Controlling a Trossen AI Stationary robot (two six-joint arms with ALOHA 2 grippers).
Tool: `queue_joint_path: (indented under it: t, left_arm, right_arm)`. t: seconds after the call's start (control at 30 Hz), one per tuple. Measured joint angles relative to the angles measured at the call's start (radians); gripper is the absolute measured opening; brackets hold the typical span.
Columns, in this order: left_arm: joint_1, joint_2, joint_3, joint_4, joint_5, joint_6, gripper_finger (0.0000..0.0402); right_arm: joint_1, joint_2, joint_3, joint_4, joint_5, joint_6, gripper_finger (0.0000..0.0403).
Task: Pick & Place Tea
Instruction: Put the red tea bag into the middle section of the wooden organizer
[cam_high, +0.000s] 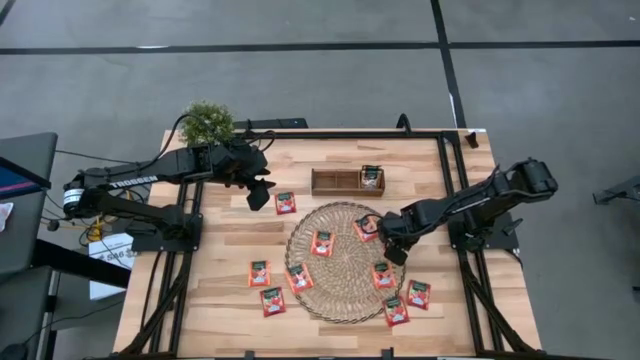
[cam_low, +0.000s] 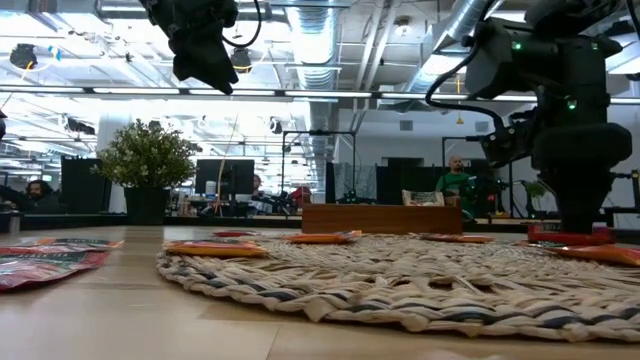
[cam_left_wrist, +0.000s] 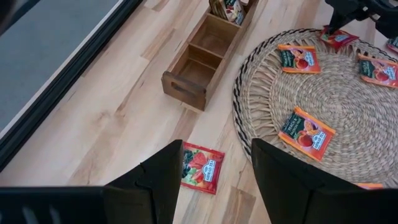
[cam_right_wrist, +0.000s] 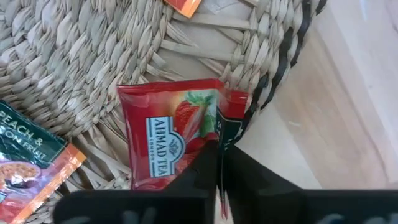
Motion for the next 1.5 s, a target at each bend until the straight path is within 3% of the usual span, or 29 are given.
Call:
queue_joint_path:
  t: [0.33,0.5,0.73,0.9,1.13,1.33,1.5]
  left_arm:
    - [0.000,0.000,0.000,0.046,0.000,0.007,0.0182]
    - [0.000,0.000,0.000,0.049,0.000,0.007,0.0182]
    - [0.000,0.000,0.000,0.050,0.000,0.007,0.0182]
    - [0.000,0.000,0.000,0.053,0.000,0.006,0.0182]
    - [0.000,0.000,0.000,0.053,0.000,0.006,0.0182]
    - [0.000,0.000,0.000,0.053,0.000,0.003,0.0182]
    - [0.000,0.000,0.000,0.052,0.000,-0.001,0.0182]
  right_arm:
    - [0.000,-0.132,0.060,-0.196,0.031,0.021,0.0003]
    - [0.000,-0.178,0.158,-0.291,0.078,-0.008,0.0002]
    - [-0.022,-0.184,0.367,-0.340,0.216,-0.182,0.0001]
    - [-0.099,-0.184,0.490,-0.332,0.298,-0.368,0.0001]
    - [-0.261,-0.184,0.572,-0.175,0.311,-0.779,0.0000]
    - [-0.369,-0.165,0.579,0.001,0.264,-1.234,0.0000]
    - [-0.442,-0.074,0.602,0.011,0.208,-1.360,0.0000]
